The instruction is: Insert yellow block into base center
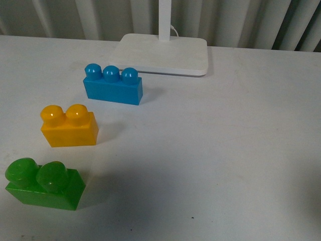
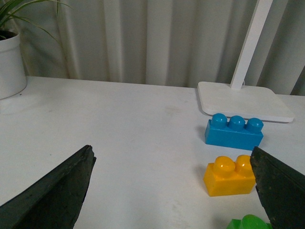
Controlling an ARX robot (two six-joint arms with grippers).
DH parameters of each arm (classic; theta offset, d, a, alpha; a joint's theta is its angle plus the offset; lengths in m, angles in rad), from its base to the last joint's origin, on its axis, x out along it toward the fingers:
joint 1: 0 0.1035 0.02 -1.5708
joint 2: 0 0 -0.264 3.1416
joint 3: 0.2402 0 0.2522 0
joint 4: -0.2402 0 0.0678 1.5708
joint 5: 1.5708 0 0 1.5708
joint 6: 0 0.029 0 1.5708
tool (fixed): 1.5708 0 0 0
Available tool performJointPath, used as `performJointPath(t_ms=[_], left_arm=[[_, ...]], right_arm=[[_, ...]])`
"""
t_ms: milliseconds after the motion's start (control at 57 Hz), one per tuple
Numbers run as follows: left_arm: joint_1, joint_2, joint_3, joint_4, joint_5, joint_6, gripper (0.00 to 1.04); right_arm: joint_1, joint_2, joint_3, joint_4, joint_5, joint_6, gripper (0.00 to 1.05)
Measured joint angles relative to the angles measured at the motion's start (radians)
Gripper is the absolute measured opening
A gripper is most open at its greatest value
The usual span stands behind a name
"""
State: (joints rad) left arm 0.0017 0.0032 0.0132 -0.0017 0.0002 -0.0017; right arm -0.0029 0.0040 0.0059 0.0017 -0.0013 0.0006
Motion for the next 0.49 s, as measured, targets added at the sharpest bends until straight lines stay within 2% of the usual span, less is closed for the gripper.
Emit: performJointPath(t_ms=[491], left_arm=[[0.000, 0.000, 0.000, 0.000, 0.000, 0.000, 0.98]], right_arm=[[0.000, 0.000, 0.000, 0.000, 0.000, 0.000, 0.96]])
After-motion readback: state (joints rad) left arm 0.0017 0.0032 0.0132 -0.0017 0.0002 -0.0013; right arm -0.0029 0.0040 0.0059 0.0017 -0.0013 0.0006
